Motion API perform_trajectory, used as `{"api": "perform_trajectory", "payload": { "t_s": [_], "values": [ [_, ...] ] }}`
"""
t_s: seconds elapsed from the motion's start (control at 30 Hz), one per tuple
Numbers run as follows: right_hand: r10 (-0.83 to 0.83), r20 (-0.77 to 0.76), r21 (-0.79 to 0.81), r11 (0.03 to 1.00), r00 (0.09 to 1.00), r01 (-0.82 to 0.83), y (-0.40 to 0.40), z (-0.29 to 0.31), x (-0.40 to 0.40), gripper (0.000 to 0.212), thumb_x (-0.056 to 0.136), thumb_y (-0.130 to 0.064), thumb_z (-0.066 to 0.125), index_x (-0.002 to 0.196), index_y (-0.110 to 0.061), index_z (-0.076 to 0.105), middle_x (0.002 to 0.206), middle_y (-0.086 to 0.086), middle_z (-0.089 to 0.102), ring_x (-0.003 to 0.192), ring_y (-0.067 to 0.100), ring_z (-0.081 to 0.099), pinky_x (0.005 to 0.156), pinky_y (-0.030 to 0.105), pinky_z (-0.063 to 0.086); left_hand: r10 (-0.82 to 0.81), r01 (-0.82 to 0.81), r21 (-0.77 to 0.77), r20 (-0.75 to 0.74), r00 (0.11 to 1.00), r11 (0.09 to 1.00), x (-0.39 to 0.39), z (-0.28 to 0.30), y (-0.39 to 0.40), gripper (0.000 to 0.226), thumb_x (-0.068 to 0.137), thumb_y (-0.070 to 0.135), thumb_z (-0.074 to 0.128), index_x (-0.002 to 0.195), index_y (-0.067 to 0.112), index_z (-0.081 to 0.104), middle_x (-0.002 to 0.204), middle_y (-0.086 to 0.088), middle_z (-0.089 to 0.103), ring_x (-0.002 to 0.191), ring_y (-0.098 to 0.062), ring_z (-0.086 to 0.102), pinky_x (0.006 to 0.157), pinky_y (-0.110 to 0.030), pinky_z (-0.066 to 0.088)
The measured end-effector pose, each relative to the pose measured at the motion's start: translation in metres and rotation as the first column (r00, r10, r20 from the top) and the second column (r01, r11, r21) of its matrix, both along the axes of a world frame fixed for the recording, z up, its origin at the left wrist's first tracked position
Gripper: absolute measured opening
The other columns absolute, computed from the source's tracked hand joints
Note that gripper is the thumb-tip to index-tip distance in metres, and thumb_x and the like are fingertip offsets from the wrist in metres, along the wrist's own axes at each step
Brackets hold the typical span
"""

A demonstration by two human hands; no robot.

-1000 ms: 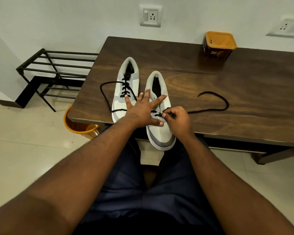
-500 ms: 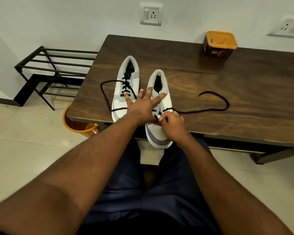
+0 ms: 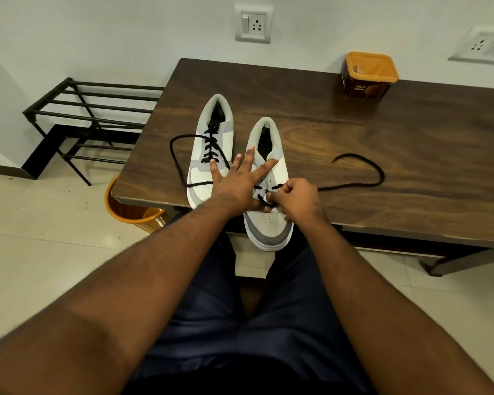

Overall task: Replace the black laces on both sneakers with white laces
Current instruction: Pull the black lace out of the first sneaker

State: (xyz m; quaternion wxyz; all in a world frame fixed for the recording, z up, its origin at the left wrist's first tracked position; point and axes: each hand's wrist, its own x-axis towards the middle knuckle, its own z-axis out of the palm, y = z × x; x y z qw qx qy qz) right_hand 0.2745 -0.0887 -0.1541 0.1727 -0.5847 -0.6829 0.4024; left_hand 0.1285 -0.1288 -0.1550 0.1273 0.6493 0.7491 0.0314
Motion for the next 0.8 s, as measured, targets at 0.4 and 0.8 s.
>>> {"api": "perform_trajectory", "payload": {
  "t_s": [0.4, 0.8],
  "values": [
    [0.026, -0.234, -0.307, 0.947, 0.972, -0.099, -0.011, 0.003, 0.02, 0.021, 0.095, -0.011, 0.058, 0.074, -0.01, 0.057, 0.069, 0.008, 0.056, 0.058, 0.012, 0.047, 0.057, 0.027, 0.044, 0.01, -0.009, 0.033, -0.011, 1.0, 0.999, 0.001, -0.003, -0.001, 0.111, 0.073, 0.06, 0.073, 0.147, 0.055, -0.009, 0.163, 0.0, -0.016, 0.151, -0.024, -0.011, 0.106, -0.073, -0.008],
    [-0.164, -0.37, -0.373, 0.928, 0.914, 0.015, -0.023, 0.011, 0.023, 0.03, 0.097, -0.03, 0.057, 0.091, -0.002, 0.063, 0.071, 0.006, 0.056, 0.054, 0.014, 0.054, 0.048, 0.026, 0.049, 0.011, -0.012, 0.018, 0.018, 1.0, 1.0, 0.001, -0.002, -0.001, 0.104, 0.079, 0.048, 0.073, 0.149, 0.052, -0.003, 0.163, 0.0, -0.016, 0.151, -0.025, -0.011, 0.106, -0.072, -0.01]
  ]
}}
